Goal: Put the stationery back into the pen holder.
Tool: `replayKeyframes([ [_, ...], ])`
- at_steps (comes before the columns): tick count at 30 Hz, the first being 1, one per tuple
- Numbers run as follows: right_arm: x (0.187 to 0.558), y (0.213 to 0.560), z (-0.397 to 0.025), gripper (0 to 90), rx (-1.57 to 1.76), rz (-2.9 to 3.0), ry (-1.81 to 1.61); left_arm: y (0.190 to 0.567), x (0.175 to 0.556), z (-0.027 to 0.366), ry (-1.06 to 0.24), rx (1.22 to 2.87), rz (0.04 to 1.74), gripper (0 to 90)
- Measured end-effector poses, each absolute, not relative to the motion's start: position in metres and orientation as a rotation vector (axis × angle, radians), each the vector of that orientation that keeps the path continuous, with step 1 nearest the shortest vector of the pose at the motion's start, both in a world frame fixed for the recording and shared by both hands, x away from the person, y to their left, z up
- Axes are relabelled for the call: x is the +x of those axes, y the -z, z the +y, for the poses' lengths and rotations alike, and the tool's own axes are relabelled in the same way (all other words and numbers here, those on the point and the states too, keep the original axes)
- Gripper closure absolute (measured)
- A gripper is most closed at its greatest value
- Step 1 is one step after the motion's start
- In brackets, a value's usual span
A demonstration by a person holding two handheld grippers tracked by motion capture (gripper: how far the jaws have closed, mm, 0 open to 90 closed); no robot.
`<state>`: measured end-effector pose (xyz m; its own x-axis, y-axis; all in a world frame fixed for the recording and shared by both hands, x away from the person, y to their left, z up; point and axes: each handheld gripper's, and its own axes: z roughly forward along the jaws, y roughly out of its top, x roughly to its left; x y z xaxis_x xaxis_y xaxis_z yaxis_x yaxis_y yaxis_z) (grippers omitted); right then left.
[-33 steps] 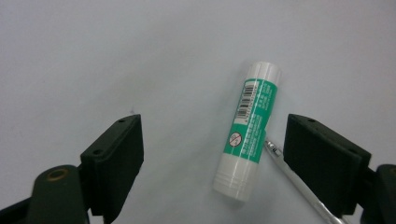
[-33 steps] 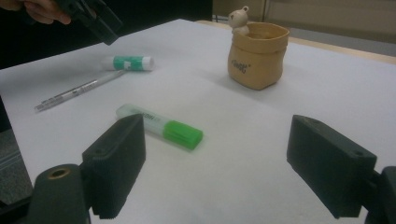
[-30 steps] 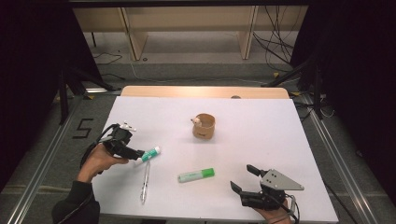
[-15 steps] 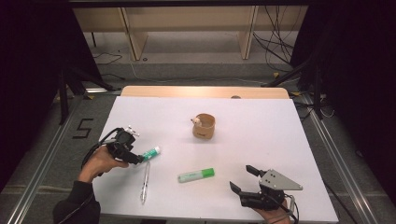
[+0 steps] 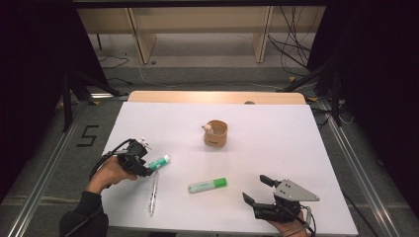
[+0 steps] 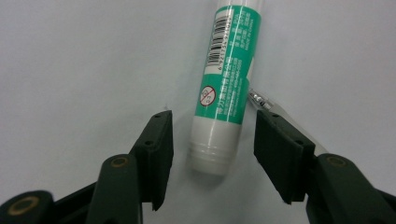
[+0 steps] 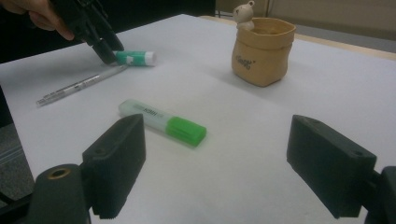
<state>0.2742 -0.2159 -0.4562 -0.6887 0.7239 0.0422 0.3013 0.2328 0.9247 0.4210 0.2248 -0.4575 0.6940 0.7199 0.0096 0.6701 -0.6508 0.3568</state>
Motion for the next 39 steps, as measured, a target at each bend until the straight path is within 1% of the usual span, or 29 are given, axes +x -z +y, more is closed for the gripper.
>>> replayKeyframes([
  [10,0.274,0.457,-0.215,20.6,0.946,2.118,-1.448,0.465,0.423,0.223,-0.222,2.607,1.083,55.7],
  [20,0.274,0.457,-0.214,20.6,0.94,2.129,-1.442,0.465,0.421,0.222,-0.222,2.634,0.994,64.0],
  [24,0.274,0.457,-0.214,20.6,0.94,2.13,-1.443,0.465,0.422,0.224,-0.214,2.606,1.003,64.7],
  [26,0.274,0.457,-0.214,20.6,0.938,2.131,-1.442,0.463,0.422,0.225,-0.231,2.594,1.009,64.8],
  [32,0.274,0.457,-0.214,20.6,0.939,2.131,-1.444,0.453,0.422,0.228,-0.238,2.506,1.021,65.0],
  [39,0.274,0.456,-0.214,20.7,0.938,2.131,-1.446,0.441,0.42,0.225,-0.247,2.403,0.998,64.9],
])
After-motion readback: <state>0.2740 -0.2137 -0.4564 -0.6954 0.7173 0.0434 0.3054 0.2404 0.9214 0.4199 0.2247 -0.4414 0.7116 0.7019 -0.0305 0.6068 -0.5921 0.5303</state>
